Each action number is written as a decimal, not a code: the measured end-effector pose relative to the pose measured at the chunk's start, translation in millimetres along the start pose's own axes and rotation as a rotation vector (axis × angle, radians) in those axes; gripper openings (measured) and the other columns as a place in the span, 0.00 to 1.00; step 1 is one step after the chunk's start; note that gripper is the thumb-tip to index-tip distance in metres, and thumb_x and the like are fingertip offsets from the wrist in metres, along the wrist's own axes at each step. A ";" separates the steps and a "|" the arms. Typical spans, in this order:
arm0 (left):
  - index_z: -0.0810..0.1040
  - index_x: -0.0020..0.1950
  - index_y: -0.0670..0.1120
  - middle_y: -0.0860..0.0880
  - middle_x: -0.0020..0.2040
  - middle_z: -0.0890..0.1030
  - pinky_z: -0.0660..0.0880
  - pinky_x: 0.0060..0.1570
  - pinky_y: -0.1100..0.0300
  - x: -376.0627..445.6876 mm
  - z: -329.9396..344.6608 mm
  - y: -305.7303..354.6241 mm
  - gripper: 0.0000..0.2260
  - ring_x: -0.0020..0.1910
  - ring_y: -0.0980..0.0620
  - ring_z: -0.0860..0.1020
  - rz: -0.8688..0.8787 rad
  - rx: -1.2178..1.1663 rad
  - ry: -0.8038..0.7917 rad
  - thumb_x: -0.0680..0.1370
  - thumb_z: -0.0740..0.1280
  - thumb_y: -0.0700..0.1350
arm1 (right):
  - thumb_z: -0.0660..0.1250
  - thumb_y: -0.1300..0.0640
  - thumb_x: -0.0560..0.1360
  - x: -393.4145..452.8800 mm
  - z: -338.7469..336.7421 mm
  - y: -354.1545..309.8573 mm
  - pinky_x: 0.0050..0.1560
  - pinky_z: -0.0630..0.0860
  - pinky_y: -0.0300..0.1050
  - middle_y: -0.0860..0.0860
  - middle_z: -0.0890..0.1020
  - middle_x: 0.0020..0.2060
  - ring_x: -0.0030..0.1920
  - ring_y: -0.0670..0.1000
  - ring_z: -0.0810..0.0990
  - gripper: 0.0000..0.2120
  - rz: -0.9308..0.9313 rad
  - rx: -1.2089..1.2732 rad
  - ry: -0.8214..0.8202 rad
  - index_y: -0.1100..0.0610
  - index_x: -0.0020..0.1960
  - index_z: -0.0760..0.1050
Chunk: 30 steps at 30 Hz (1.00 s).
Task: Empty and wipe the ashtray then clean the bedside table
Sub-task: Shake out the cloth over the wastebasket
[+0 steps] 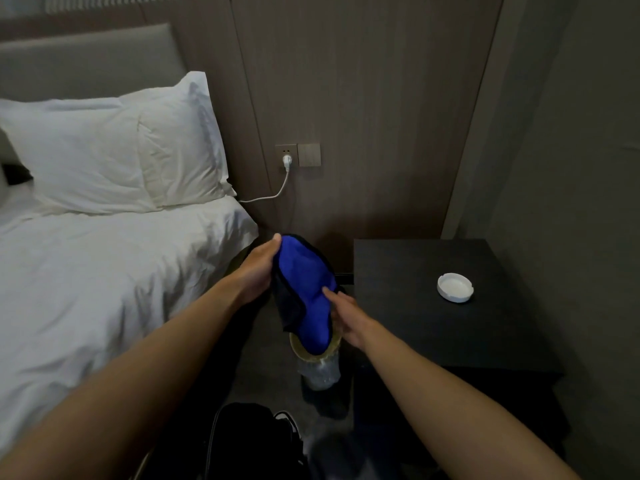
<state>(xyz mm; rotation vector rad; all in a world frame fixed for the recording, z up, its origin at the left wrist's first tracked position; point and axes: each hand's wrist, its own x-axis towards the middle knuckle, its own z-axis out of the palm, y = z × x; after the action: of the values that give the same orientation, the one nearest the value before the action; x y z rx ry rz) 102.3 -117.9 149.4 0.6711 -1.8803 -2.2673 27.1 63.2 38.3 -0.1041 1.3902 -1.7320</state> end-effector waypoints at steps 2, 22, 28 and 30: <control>0.80 0.58 0.51 0.46 0.59 0.84 0.75 0.58 0.51 1.9 -7.4 -5.7 0.20 0.57 0.47 0.82 0.021 0.125 0.123 0.83 0.56 0.61 | 0.66 0.51 0.80 -1.3 -4.7 -5.5 0.52 0.80 0.47 0.54 0.83 0.61 0.58 0.54 0.83 0.18 -0.018 -0.017 0.002 0.56 0.68 0.74; 0.75 0.61 0.47 0.45 0.54 0.78 0.78 0.43 0.47 -13.2 -39.4 -64.4 0.18 0.49 0.45 0.79 -0.239 0.082 0.249 0.85 0.54 0.58 | 0.65 0.47 0.81 -15.5 -14.3 -72.5 0.46 0.81 0.48 0.56 0.81 0.55 0.51 0.54 0.84 0.21 -0.079 -0.080 0.033 0.58 0.68 0.70; 0.70 0.70 0.49 0.42 0.53 0.81 0.70 0.43 0.53 -4.8 -59.3 -79.1 0.31 0.50 0.46 0.78 -0.225 0.103 0.207 0.71 0.79 0.41 | 0.66 0.53 0.80 -16.8 -19.6 -86.2 0.48 0.77 0.47 0.56 0.80 0.49 0.49 0.54 0.81 0.11 -0.080 -0.126 0.118 0.58 0.58 0.77; 0.73 0.67 0.51 0.40 0.58 0.81 0.72 0.40 0.55 -9.8 -58.1 -75.1 0.28 0.50 0.45 0.81 -0.183 0.195 0.143 0.72 0.76 0.33 | 0.66 0.58 0.80 -14.4 -24.8 -88.4 0.53 0.79 0.48 0.58 0.81 0.58 0.55 0.55 0.81 0.14 -0.111 -0.100 0.169 0.60 0.64 0.76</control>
<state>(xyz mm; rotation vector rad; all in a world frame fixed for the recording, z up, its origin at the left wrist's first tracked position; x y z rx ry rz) 148.6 -150.3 72.5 1.0436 -2.0625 -2.0866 -28.5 89.4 107.9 -0.0923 1.6218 -1.7957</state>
